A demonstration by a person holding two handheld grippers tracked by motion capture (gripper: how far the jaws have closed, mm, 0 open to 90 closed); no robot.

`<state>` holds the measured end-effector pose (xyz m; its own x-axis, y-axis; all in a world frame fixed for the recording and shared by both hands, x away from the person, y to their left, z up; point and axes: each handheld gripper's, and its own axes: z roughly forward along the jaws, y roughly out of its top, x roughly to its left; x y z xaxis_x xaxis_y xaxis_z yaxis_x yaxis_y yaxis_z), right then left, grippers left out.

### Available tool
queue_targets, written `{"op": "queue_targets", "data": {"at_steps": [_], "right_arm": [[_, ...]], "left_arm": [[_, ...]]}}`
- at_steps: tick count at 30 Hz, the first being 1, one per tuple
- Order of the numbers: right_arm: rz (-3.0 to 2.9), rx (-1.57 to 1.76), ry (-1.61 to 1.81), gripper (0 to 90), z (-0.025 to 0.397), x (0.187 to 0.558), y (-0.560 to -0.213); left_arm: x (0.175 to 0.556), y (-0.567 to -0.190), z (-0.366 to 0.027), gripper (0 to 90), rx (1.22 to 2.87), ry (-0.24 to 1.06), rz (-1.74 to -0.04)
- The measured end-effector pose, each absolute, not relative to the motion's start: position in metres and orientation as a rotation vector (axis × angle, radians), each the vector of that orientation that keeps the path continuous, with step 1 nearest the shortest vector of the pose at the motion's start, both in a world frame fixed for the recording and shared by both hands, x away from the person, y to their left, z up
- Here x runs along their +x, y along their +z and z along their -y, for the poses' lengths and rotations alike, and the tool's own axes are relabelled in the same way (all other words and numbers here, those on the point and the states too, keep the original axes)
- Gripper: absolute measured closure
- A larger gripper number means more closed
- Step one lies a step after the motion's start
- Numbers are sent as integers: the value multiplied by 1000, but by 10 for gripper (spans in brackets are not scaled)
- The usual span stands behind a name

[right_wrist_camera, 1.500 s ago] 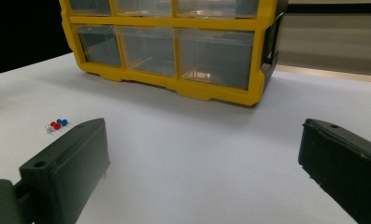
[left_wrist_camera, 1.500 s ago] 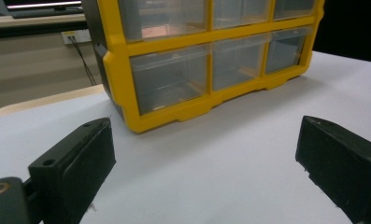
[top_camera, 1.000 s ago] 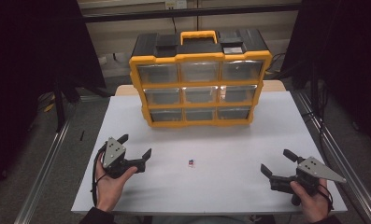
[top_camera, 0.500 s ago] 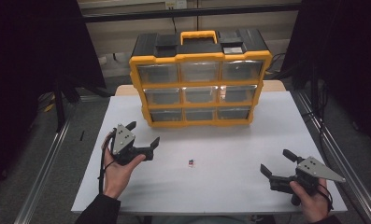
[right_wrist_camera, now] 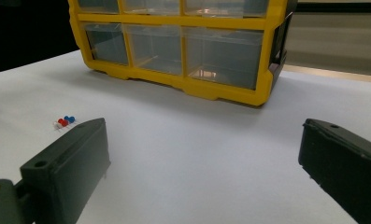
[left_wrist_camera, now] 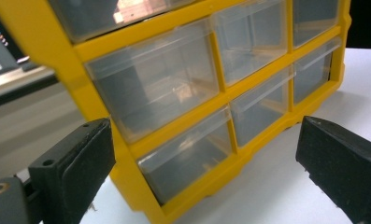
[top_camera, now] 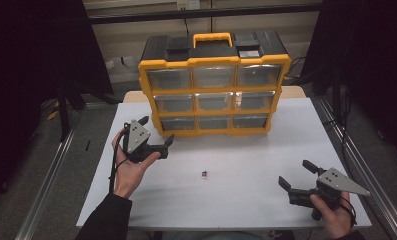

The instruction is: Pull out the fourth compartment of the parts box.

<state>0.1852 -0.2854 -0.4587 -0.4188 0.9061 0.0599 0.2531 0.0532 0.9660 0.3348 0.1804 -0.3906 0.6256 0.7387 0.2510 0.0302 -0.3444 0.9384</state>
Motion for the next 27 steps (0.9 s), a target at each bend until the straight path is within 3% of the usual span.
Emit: {"op": "queue_targets", "data": {"at_steps": [15, 27], "right_arm": [[-1748, 1165, 1389, 15, 285, 185, -459], [-1758, 1149, 1393, 13, 285, 185, -459]], "left_arm": [[350, -384, -159, 31, 1938, 1012, -329], [359, -372, -152, 34, 1962, 1180, -216]]}}
